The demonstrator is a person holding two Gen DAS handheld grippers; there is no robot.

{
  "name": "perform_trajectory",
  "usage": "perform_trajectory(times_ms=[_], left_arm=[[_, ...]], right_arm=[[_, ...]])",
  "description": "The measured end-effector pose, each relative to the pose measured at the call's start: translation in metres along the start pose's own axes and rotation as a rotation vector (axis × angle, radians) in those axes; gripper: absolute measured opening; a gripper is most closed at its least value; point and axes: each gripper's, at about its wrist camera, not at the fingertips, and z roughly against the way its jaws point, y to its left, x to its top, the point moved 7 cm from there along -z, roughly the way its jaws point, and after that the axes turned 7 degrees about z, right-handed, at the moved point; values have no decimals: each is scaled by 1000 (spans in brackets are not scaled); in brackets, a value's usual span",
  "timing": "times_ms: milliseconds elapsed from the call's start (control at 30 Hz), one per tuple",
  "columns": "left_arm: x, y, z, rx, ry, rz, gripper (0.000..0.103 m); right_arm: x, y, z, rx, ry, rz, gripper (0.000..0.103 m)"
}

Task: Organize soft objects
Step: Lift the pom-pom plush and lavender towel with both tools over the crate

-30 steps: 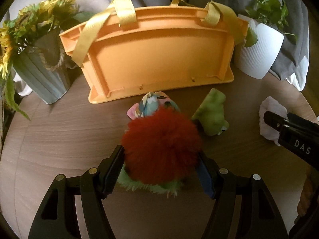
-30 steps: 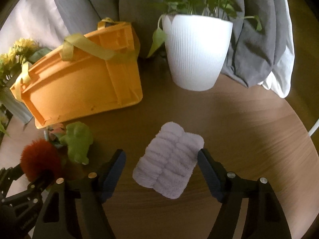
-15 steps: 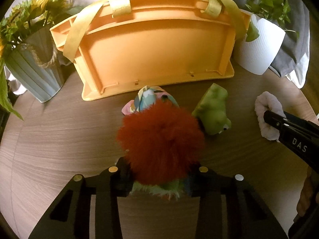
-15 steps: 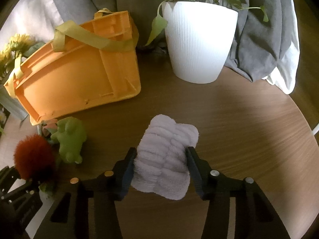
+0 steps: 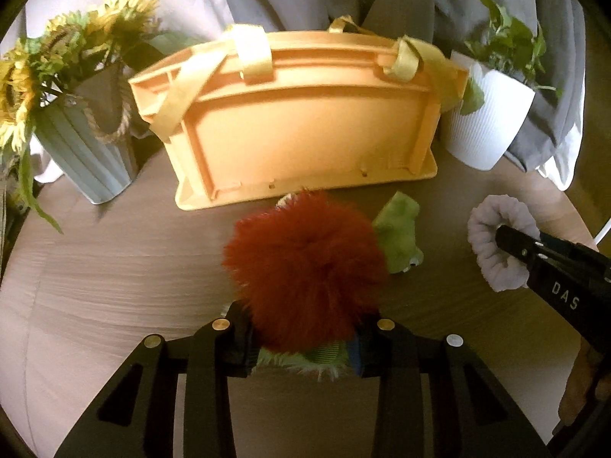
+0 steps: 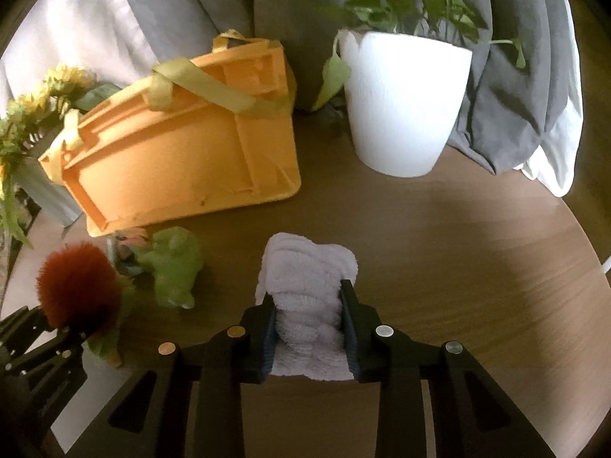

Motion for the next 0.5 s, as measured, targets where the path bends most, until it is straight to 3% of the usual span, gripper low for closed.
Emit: perform_trajectory(times_ms=[500], left_arm=[[26, 3, 59, -34, -145, 26, 35]], right_arm=[[20, 17, 49, 34, -106, 21, 30]])
